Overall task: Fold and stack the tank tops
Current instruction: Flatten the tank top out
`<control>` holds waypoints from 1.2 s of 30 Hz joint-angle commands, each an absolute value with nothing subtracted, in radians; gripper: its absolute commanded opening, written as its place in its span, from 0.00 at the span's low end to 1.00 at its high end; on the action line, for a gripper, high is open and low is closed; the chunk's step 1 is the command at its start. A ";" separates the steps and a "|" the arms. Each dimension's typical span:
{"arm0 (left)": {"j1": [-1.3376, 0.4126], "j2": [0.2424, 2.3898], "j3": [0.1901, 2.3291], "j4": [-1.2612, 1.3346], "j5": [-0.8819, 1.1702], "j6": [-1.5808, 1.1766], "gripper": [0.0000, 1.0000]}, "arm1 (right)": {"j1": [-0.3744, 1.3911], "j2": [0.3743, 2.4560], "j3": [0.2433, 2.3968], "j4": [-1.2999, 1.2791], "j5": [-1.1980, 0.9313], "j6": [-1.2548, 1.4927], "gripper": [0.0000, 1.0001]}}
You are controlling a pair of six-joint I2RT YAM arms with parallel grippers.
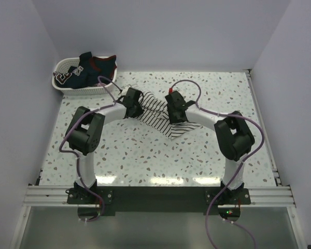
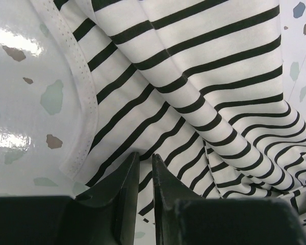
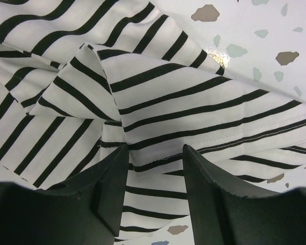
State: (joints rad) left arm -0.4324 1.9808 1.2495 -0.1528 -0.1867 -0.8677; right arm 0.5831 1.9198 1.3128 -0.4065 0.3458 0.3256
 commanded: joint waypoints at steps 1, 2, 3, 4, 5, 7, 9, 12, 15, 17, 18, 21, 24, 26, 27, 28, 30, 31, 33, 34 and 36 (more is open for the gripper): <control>-0.416 2.016 1.302 -0.192 -0.213 -0.833 0.21 | 0.584 1.911 1.319 -0.382 0.325 0.356 0.50; -0.411 2.022 1.307 -0.195 -0.215 -0.830 0.21 | 0.586 1.904 1.313 -0.376 0.321 0.357 0.50; -0.408 2.023 1.308 -0.196 -0.215 -0.827 0.21 | 0.586 1.898 1.293 -0.368 0.305 0.363 0.49; -0.407 2.026 1.313 -0.196 -0.215 -0.824 0.21 | 0.587 1.890 1.284 -0.353 0.293 0.367 0.49; -0.403 2.028 1.315 -0.195 -0.218 -0.821 0.21 | 0.591 1.878 1.276 -0.347 0.282 0.370 0.49; -0.397 2.034 1.327 -0.201 -0.219 -0.813 0.21 | 0.609 1.870 1.270 -0.342 0.273 0.370 0.50; -0.394 2.039 1.333 -0.207 -0.218 -0.807 0.20 | 0.629 1.871 1.284 -0.351 0.302 0.361 0.50; -0.388 2.043 1.342 -0.209 -0.215 -0.804 0.20 | 0.647 1.897 1.316 -0.385 0.342 0.360 0.49; -0.385 2.039 1.344 -0.212 -0.218 -0.796 0.20 | 0.647 1.914 1.327 -0.408 0.380 0.362 0.45; -0.379 2.036 1.345 -0.213 -0.219 -0.792 0.20 | 0.646 1.921 1.335 -0.417 0.411 0.359 0.40; -0.376 2.036 1.348 -0.218 -0.218 -0.785 0.20 | 0.644 1.924 1.338 -0.420 0.419 0.359 0.37; -0.356 2.040 1.364 -0.225 -0.227 -0.759 0.20 | 0.644 1.924 1.347 -0.440 0.434 0.357 0.17; -0.338 2.051 1.391 -0.238 -0.229 -0.723 0.20 | 0.646 1.910 1.350 -0.448 0.423 0.364 0.01; -0.325 2.062 1.411 -0.247 -0.230 -0.701 0.20 | 0.646 1.899 1.353 -0.451 0.402 0.373 0.00; -0.324 2.066 1.434 -0.258 -0.235 -0.693 0.20 | 0.647 1.898 1.356 -0.459 0.396 0.377 0.00; -0.318 2.075 1.443 -0.262 -0.241 -0.686 0.20 | 0.646 1.887 1.361 -0.477 0.391 0.385 0.00; -0.314 2.088 1.480 -0.264 -0.252 -0.663 0.20 | 0.647 1.859 1.353 -0.491 0.356 0.400 0.00; -0.313 2.106 1.497 -0.270 -0.250 -0.655 0.20 | 0.649 1.838 1.344 -0.491 0.332 0.411 0.00; -0.310 2.143 1.554 -0.296 -0.255 -0.646 0.20 | 0.656 1.761 1.296 -0.477 0.240 0.446 0.00; -0.311 2.157 1.571 -0.307 -0.258 -0.644 0.19 | 0.661 1.737 1.280 -0.462 0.218 0.457 0.00; -0.308 2.189 1.612 -0.321 -0.258 -0.640 0.19 | 0.679 1.663 1.238 -0.448 0.163 0.497 0.00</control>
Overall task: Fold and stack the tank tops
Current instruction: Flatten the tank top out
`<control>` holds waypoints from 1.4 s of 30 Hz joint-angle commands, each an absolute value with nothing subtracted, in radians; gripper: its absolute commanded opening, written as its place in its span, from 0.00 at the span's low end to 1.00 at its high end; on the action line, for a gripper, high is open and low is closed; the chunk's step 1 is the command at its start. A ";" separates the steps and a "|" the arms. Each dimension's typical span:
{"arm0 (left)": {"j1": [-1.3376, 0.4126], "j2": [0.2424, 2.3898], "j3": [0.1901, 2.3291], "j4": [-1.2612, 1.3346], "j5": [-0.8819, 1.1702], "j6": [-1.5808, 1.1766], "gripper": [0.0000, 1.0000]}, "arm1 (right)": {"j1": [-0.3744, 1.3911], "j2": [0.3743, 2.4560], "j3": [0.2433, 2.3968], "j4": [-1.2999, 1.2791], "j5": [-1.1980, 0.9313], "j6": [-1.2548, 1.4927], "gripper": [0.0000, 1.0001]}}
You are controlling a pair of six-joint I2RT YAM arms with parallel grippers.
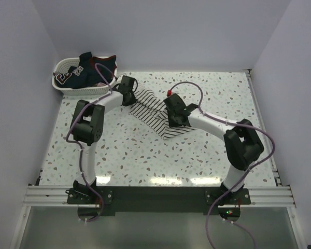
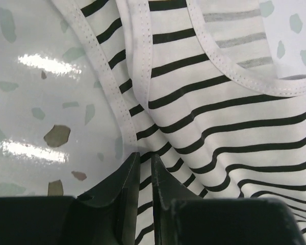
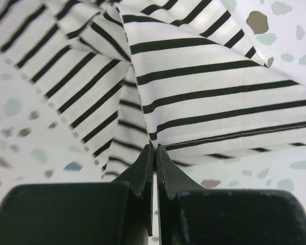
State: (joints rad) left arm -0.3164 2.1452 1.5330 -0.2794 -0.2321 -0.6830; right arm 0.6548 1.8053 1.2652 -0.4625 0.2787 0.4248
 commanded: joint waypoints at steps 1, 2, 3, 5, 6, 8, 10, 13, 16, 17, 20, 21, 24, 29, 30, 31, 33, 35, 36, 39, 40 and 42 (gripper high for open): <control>-0.308 2.201 1.626 -0.325 -0.258 -0.638 0.19 | 0.687 1.639 1.227 -0.442 0.140 0.529 0.00; -0.308 2.213 1.662 -0.334 -0.259 -0.631 0.19 | 0.696 1.617 1.203 -0.431 0.117 0.546 0.00; -0.305 2.245 1.686 -0.345 -0.262 -0.626 0.19 | 0.719 1.571 1.190 -0.416 0.089 0.563 0.00; -0.301 2.278 1.738 -0.371 -0.262 -0.611 0.19 | 0.750 1.537 1.175 -0.387 0.054 0.607 0.00; -0.292 2.313 1.796 -0.392 -0.258 -0.603 0.20 | 0.777 1.505 1.177 -0.376 0.045 0.618 0.00; -0.281 2.347 1.856 -0.416 -0.256 -0.585 0.20 | 0.804 1.477 1.174 -0.354 0.005 0.659 0.00; -0.262 2.391 1.933 -0.410 -0.224 -0.559 0.22 | 0.836 1.439 1.167 -0.307 -0.027 0.693 0.00; -0.236 2.462 2.081 -0.431 -0.155 -0.522 0.25 | 0.847 1.405 1.169 -0.307 -0.022 0.706 0.00; -0.222 2.519 2.221 -0.446 -0.103 -0.503 0.30 | 0.839 1.390 1.190 -0.414 0.130 0.686 0.00; -0.221 2.525 2.261 -0.430 -0.086 -0.488 0.34 | 0.819 1.388 1.189 -0.435 0.211 0.686 0.00; -0.221 2.527 2.290 -0.408 -0.057 -0.474 0.38 | 0.750 1.381 1.137 -0.492 0.256 0.712 0.00; -0.221 2.514 2.287 -0.400 -0.049 -0.469 0.39 | 0.686 1.373 1.109 -0.488 0.255 0.722 0.00; -0.221 2.468 2.251 -0.382 -0.031 -0.466 0.42 | 0.606 1.327 1.003 -0.486 0.354 0.742 0.00; -0.233 2.311 2.050 -0.325 -0.005 -0.517 0.44 | 0.581 1.290 0.899 -0.471 0.451 0.793 0.00; -0.239 2.280 2.007 -0.319 -0.006 -0.532 0.43 | 0.580 1.293 0.888 -0.468 0.462 0.799 0.00; -0.247 2.249 1.961 -0.311 -0.029 -0.549 0.42 | 0.578 1.296 0.870 -0.468 0.477 0.813 0.00; -0.285 2.151 1.817 -0.288 -0.069 -0.590 0.37 | 0.572 1.304 0.858 -0.476 0.528 0.827 0.00; -0.325 2.052 1.673 -0.264 -0.150 -0.641 0.33 | 0.562 1.319 0.845 -0.477 0.560 0.831 0.00; -0.337 2.022 1.626 -0.244 -0.155 -0.655 0.33 | 0.555 1.328 0.844 -0.477 0.566 0.833 0.00; -0.374 1.948 1.481 -0.186 -0.135 -0.741 0.33 | 0.546 1.368 0.847 -0.473 0.587 0.831 0.00; -0.382 1.947 1.464 -0.181 -0.117 -0.780 0.32 | 0.543 1.387 0.848 -0.469 0.586 0.831 0.00; -0.405 1.962 1.448 -0.209 -0.123 -0.810 0.29 | 0.541 1.397 0.851 -0.456 0.574 0.831 0.00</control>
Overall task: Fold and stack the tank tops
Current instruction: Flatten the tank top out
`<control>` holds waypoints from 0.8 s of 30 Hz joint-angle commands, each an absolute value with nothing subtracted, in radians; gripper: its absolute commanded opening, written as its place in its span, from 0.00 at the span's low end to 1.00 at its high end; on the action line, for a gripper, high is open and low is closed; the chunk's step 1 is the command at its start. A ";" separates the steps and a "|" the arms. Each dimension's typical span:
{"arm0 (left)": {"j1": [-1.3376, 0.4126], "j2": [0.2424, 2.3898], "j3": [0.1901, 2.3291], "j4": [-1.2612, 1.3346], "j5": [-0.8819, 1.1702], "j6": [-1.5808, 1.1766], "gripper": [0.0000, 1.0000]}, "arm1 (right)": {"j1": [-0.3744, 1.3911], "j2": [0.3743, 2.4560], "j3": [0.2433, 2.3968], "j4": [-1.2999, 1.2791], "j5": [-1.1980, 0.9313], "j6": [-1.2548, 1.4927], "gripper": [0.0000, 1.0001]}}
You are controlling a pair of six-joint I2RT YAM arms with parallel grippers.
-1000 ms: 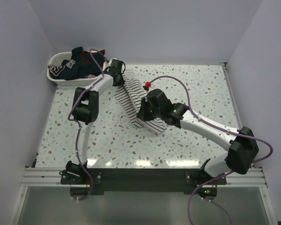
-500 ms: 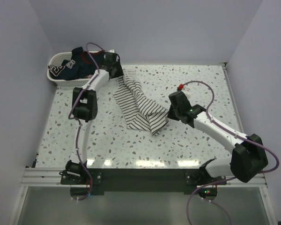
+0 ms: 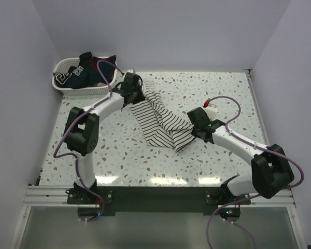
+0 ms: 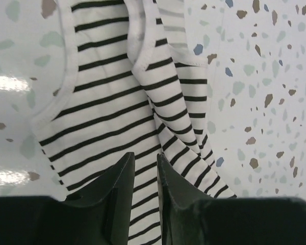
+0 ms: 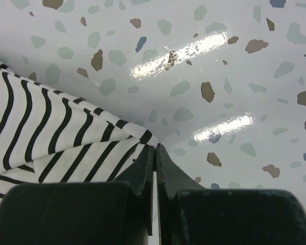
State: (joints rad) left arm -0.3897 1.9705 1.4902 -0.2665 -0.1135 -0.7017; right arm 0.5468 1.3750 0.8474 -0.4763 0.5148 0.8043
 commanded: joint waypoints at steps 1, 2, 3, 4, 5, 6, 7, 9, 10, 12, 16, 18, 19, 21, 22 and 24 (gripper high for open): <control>-0.408 1.968 1.445 -0.218 -0.126 -0.822 0.29 | 0.543 1.404 0.853 -0.453 0.569 0.831 0.00; -0.413 1.974 1.433 -0.230 -0.135 -0.857 0.27 | 0.543 1.404 0.851 -0.448 0.566 0.831 0.00; -0.413 1.982 1.424 -0.226 -0.135 -0.868 0.26 | 0.542 1.404 0.850 -0.443 0.563 0.831 0.00; -0.413 1.985 1.414 -0.216 -0.137 -0.879 0.26 | 0.541 1.404 0.848 -0.443 0.564 0.833 0.00; -0.413 1.997 1.407 -0.209 -0.141 -0.879 0.26 | 0.541 1.399 0.847 -0.443 0.569 0.831 0.00; -0.413 2.006 1.408 -0.213 -0.149 -0.879 0.25 | 0.543 1.396 0.844 -0.445 0.577 0.831 0.00; -0.413 2.016 1.414 -0.225 -0.155 -0.879 0.25 | 0.542 1.396 0.844 -0.448 0.593 0.827 0.00; -0.411 2.043 1.422 -0.239 -0.166 -0.876 0.25 | 0.535 1.399 0.845 -0.457 0.607 0.824 0.00; -0.413 2.054 1.427 -0.245 -0.176 -0.868 0.25 | 0.529 1.404 0.850 -0.459 0.610 0.824 0.00; -0.408 2.088 1.445 -0.273 -0.190 -0.859 0.24 | 0.503 1.408 0.854 -0.459 0.601 0.821 0.00; -0.377 2.146 1.505 -0.340 -0.233 -0.825 0.24 | 0.460 1.408 0.868 -0.468 0.589 0.810 0.00; -0.347 2.180 1.522 -0.356 -0.238 -0.816 0.23 | 0.431 1.405 0.867 -0.468 0.572 0.810 0.00; -0.325 2.200 1.546 -0.374 -0.239 -0.807 0.22 | 0.420 1.399 0.861 -0.468 0.563 0.811 0.00; -0.305 2.217 1.569 -0.388 -0.248 -0.795 0.22 | 0.416 1.391 0.842 -0.463 0.552 0.810 0.00; -0.296 2.224 1.584 -0.400 -0.267 -0.785 0.22 | 0.411 1.387 0.836 -0.465 0.552 0.814 0.00; -0.265 2.237 1.600 -0.402 -0.284 -0.767 0.22 | 0.403 1.384 0.810 -0.462 0.542 0.816 0.00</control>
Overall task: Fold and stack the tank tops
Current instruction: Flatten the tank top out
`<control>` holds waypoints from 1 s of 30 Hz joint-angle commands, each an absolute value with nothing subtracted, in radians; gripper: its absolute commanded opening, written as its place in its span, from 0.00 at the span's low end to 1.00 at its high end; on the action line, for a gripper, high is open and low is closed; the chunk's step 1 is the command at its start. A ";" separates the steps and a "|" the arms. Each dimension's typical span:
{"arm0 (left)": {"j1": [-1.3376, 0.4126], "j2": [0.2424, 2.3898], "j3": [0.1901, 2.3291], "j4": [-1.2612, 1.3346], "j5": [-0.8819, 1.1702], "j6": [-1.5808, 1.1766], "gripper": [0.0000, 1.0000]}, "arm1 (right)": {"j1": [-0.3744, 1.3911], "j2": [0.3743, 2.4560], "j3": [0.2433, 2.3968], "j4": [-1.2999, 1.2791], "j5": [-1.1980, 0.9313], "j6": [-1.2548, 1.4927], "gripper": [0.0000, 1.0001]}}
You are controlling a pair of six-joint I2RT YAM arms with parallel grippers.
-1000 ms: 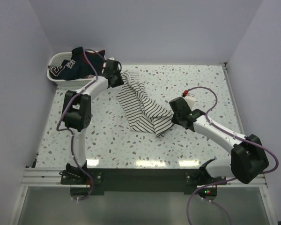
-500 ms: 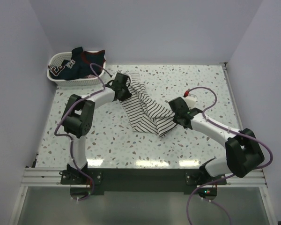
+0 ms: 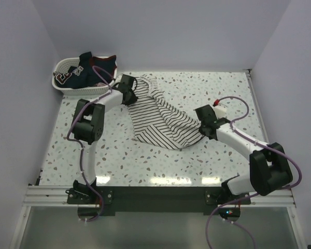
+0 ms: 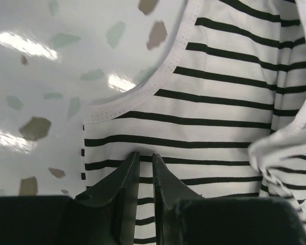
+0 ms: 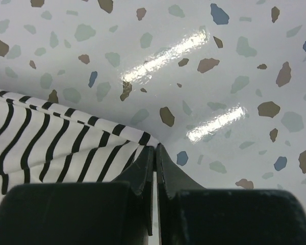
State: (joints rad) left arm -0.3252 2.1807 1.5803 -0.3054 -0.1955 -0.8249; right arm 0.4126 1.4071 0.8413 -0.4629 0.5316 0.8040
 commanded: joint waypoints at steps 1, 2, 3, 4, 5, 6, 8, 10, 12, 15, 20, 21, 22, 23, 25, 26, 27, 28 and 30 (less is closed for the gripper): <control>-0.247 2.246 1.618 -0.413 -0.291 -0.761 0.22 | 0.396 1.379 0.801 -0.459 0.534 0.818 0.00; -0.239 2.249 1.626 -0.416 -0.296 -0.756 0.21 | 0.396 1.374 0.793 -0.450 0.522 0.816 0.00; -0.232 2.253 1.635 -0.414 -0.302 -0.746 0.21 | 0.396 1.370 0.772 -0.440 0.482 0.822 0.00; -0.221 2.263 1.658 -0.416 -0.307 -0.724 0.21 | 0.396 1.356 0.756 -0.425 0.457 0.824 0.00; -0.215 2.267 1.673 -0.417 -0.310 -0.710 0.21 | 0.396 1.348 0.723 -0.393 0.395 0.839 0.00; -0.210 2.275 1.713 -0.431 -0.317 -0.684 0.21 | 0.397 1.338 0.700 -0.374 0.350 0.850 0.00; -0.204 2.298 1.761 -0.449 -0.318 -0.658 0.21 | 0.422 1.303 0.651 -0.310 0.293 0.880 0.00; -0.202 2.318 1.833 -0.477 -0.336 -0.631 0.21 | 0.487 1.279 0.604 -0.295 0.290 0.936 0.00; -0.202 2.327 1.888 -0.477 -0.330 -0.600 0.21 | 0.546 1.250 0.591 -0.310 0.323 0.989 0.00; -0.202 2.348 1.952 -0.502 -0.289 -0.571 0.21 | 0.594 1.224 0.578 -0.319 0.359 1.029 0.00; -0.216 2.277 1.896 -0.480 -0.239 -0.571 0.26 | 0.594 1.256 0.627 -0.347 0.423 0.999 0.00; -0.228 2.231 1.853 -0.477 -0.247 -0.586 0.28 | 0.594 1.278 0.644 -0.342 0.423 0.985 0.00; -0.236 2.205 1.829 -0.479 -0.256 -0.597 0.29 | 0.594 1.288 0.650 -0.336 0.423 0.979 0.00; -0.244 2.177 1.800 -0.480 -0.265 -0.612 0.31 | 0.594 1.299 0.656 -0.330 0.428 0.970 0.00; -0.274 2.096 1.706 -0.486 -0.316 -0.681 0.38 | 0.595 1.327 0.676 -0.327 0.433 0.960 0.00; -0.285 2.073 1.677 -0.492 -0.328 -0.704 0.39 | 0.594 1.336 0.683 -0.322 0.434 0.950 0.00; -0.299 2.051 1.625 -0.509 -0.350 -0.756 0.41 | 0.594 1.342 0.693 -0.321 0.437 0.946 0.00; -0.322 2.019 1.605 -0.520 -0.357 -0.782 0.41 | 0.594 1.347 0.696 -0.319 0.437 0.942 0.00; -0.354 1.999 1.572 -0.582 -0.391 -0.878 0.40 | 0.594 1.362 0.701 -0.307 0.434 0.934 0.00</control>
State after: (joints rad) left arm -0.3000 2.0960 1.6127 -0.5186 -0.3153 -0.7204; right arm 0.5945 1.3476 0.6582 -0.3420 0.3847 0.9524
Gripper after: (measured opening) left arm 0.410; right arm 0.014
